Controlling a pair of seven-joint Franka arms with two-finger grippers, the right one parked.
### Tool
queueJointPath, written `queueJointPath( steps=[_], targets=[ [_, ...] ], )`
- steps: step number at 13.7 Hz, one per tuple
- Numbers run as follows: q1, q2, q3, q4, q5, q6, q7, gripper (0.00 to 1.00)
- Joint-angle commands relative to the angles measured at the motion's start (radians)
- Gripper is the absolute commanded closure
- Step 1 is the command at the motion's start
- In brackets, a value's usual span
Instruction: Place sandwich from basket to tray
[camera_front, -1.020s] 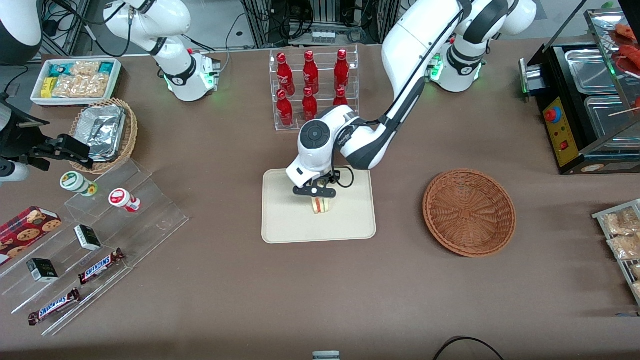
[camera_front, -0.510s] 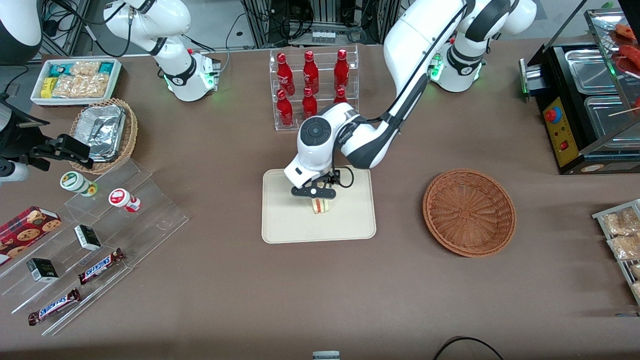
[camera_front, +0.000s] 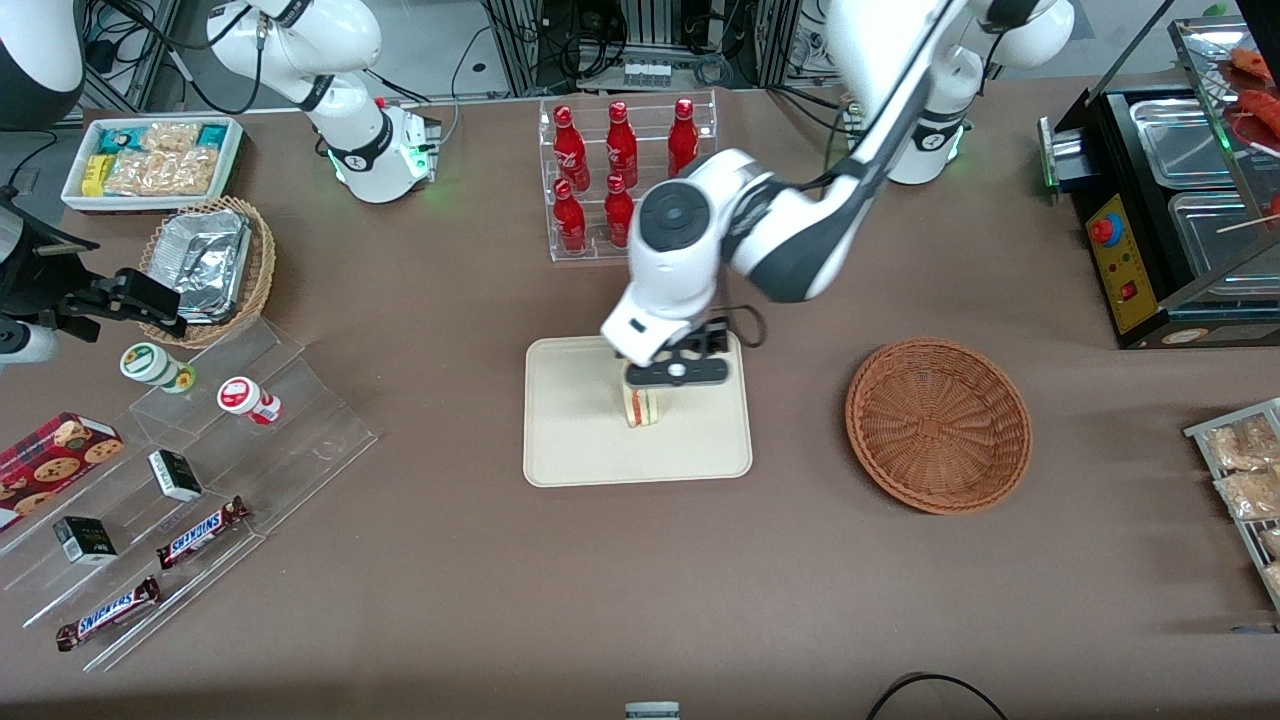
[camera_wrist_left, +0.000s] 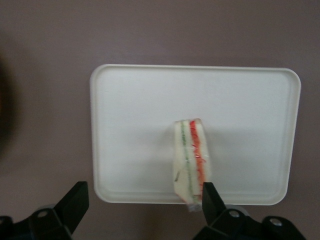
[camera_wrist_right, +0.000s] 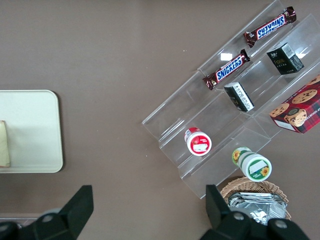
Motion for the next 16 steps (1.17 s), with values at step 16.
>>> queueJointPath(
  steps=[16],
  targets=[
    [0.537,-0.468,-0.006,-0.146,-0.035,-0.387,0.652,0.00]
  ],
)
